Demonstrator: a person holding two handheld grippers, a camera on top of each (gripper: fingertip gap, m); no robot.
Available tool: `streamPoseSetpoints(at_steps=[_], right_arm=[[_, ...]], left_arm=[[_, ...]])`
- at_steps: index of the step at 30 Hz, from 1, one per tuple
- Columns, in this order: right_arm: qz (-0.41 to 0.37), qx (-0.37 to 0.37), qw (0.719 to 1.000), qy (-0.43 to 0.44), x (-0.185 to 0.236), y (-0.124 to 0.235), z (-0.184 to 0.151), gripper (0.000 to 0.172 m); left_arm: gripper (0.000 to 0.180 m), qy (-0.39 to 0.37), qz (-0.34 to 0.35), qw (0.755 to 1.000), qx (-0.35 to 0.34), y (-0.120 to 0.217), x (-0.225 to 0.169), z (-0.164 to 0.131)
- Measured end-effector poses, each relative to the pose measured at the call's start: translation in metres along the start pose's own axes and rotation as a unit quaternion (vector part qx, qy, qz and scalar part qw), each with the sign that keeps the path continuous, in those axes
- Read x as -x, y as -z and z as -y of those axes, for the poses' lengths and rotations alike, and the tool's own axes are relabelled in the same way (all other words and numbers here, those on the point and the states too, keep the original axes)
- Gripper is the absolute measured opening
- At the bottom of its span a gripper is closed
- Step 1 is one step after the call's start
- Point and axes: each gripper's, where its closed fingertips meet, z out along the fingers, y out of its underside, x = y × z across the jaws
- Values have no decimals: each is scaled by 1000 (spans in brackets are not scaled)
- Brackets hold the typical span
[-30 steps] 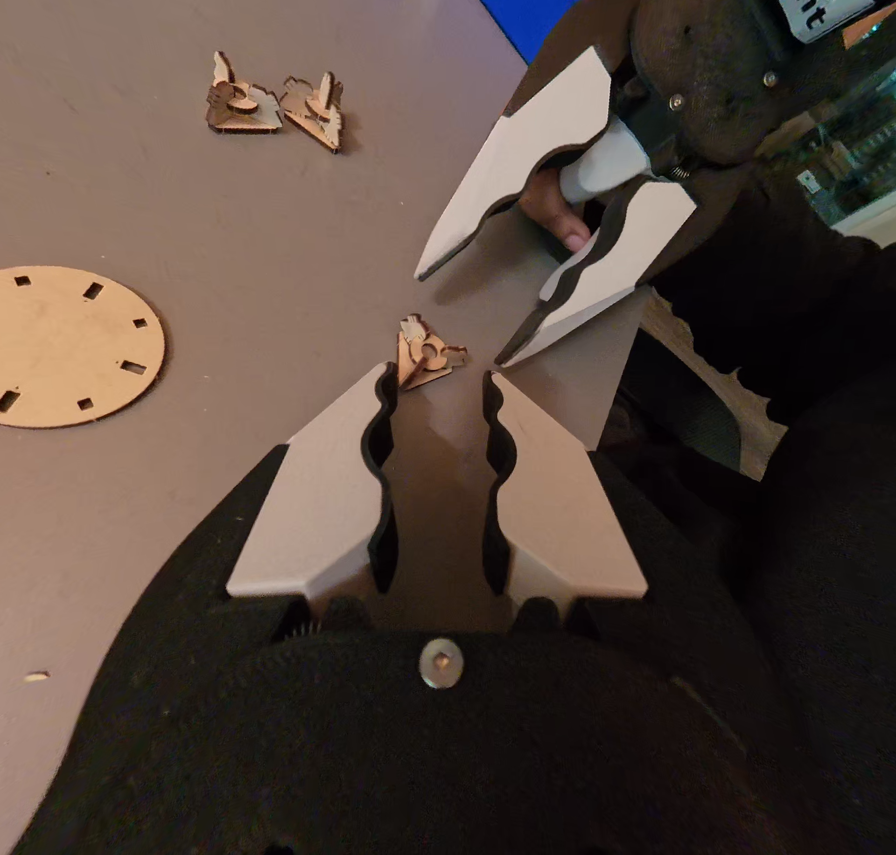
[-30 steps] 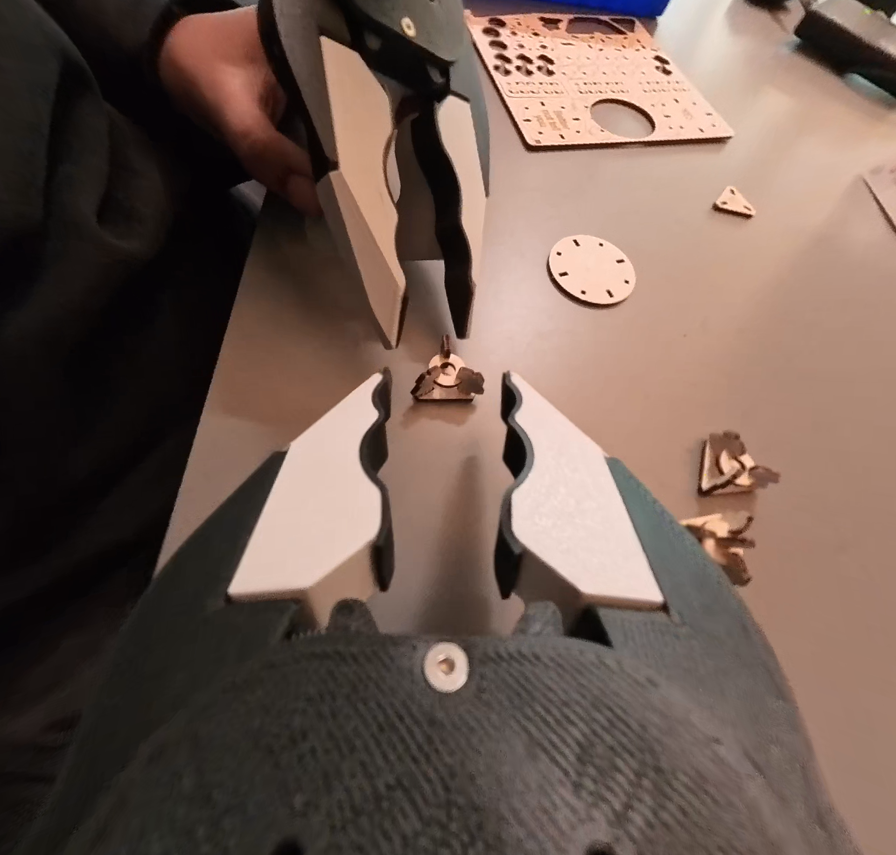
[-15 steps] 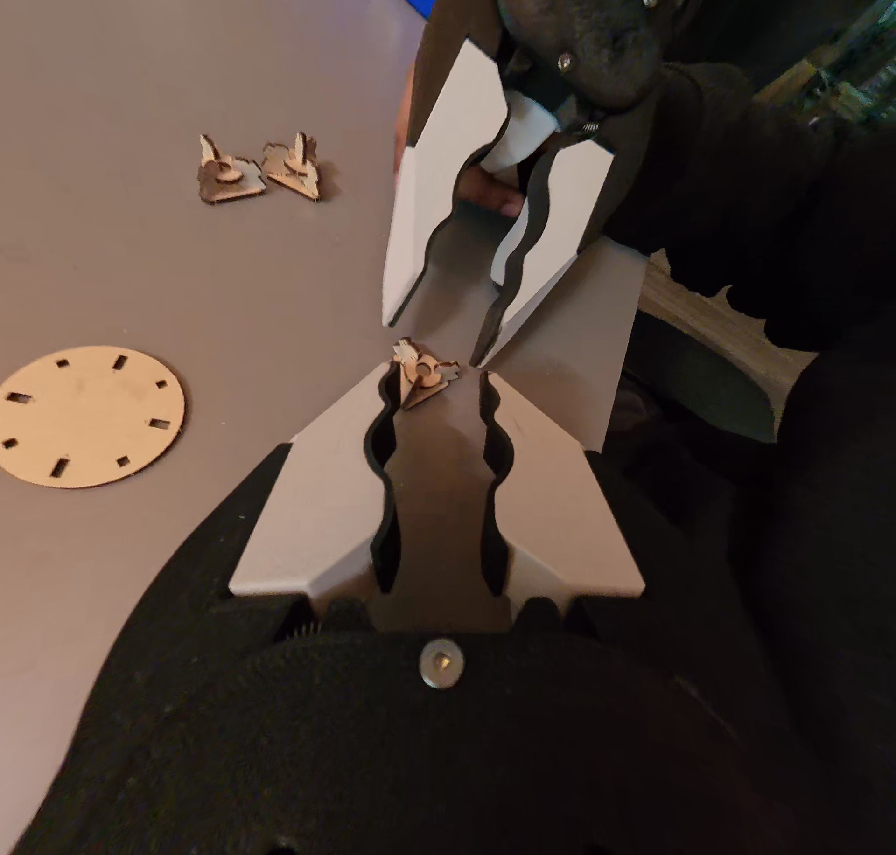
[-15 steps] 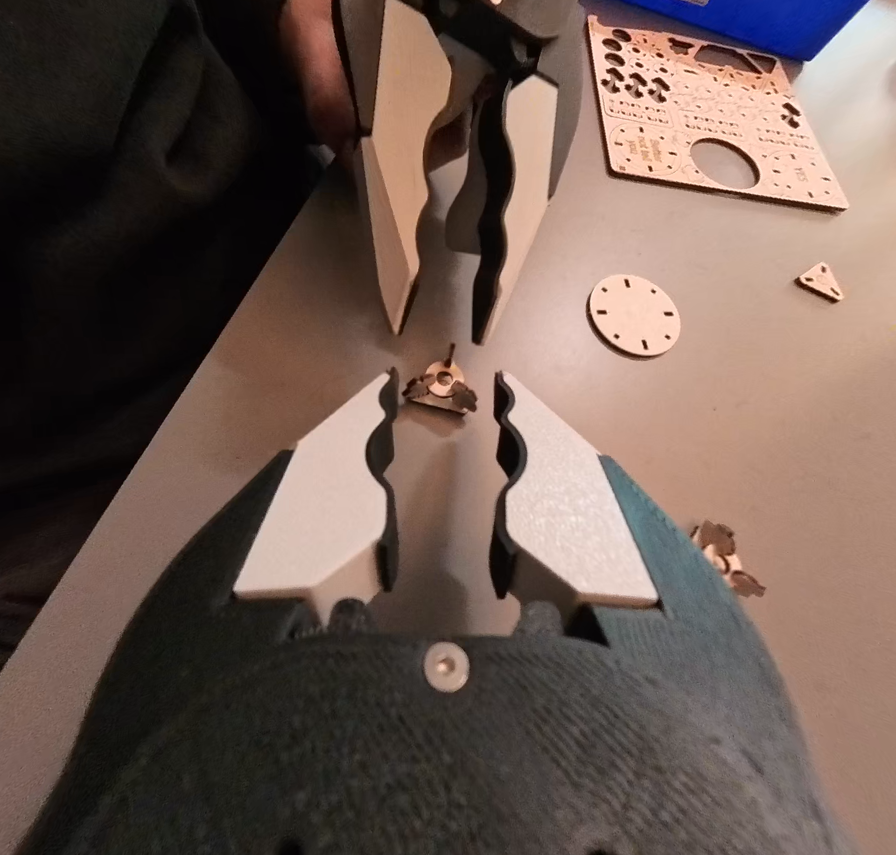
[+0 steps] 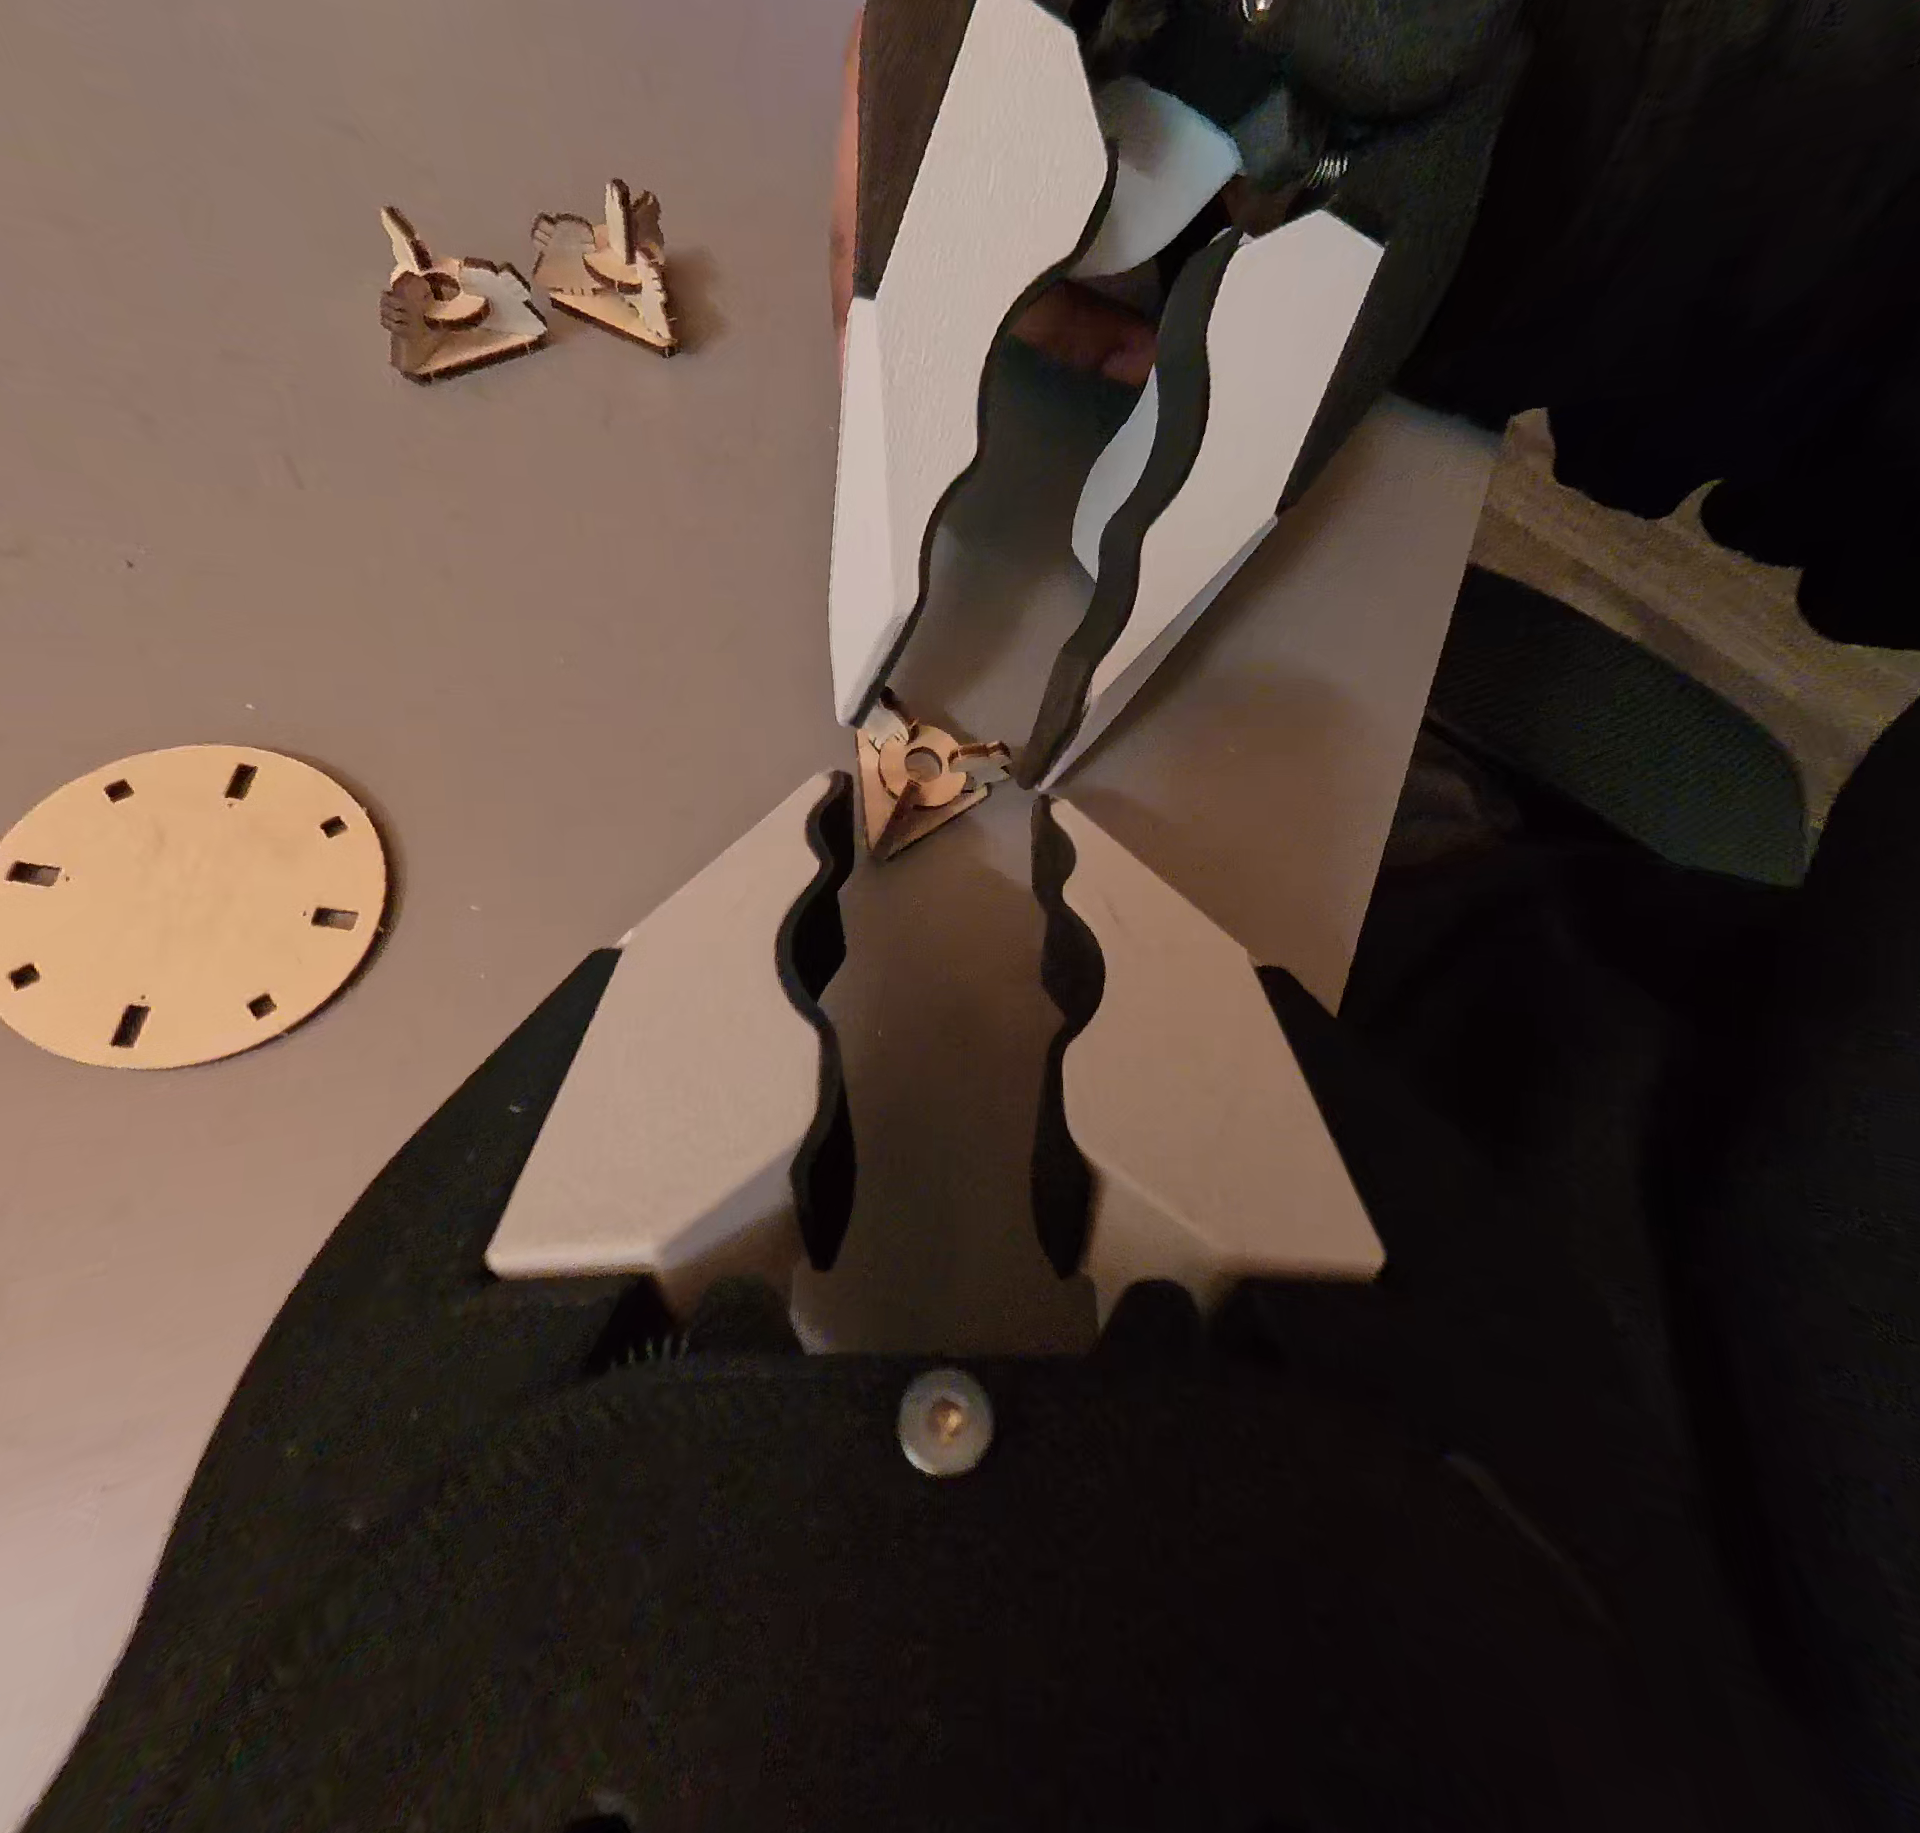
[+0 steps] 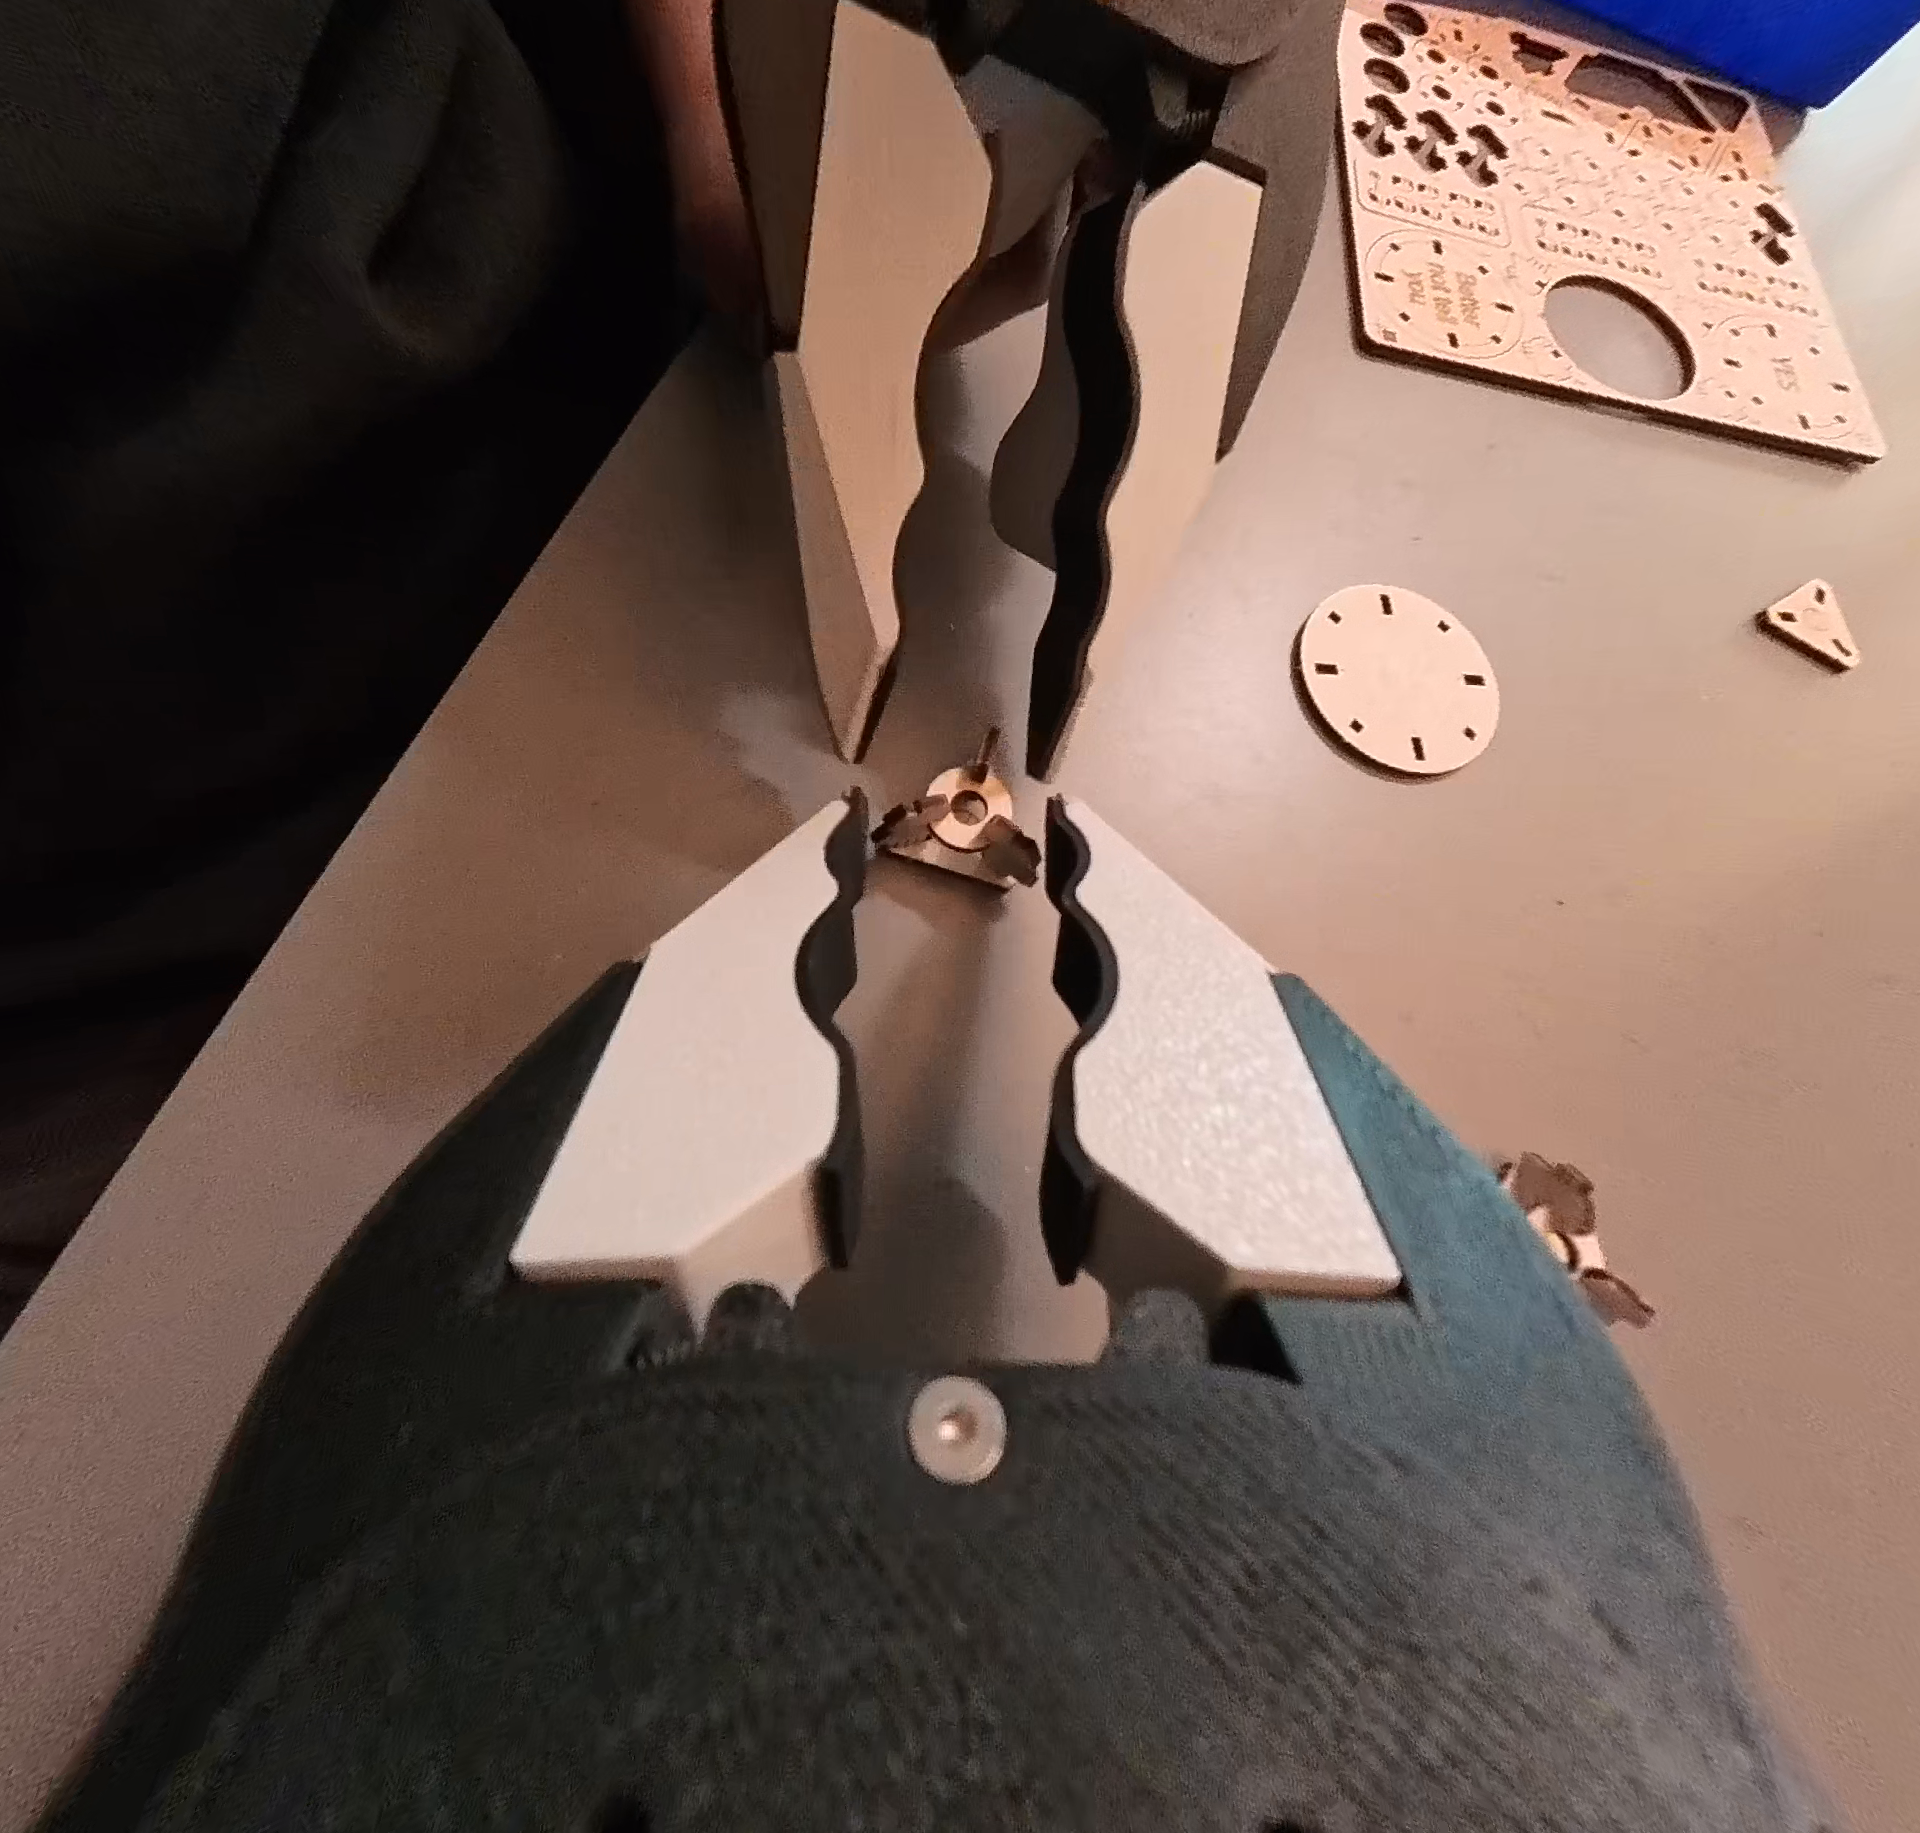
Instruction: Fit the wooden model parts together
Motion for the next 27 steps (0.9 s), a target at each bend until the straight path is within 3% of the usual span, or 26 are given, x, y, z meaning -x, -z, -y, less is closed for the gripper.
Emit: streamPoseSetpoints(at_steps=[27], right_arm=[[0, 2, 1000, 9, 0, -4, -1, 26]], left_arm=[[24, -2, 17, 999, 34, -7, 4, -8]])
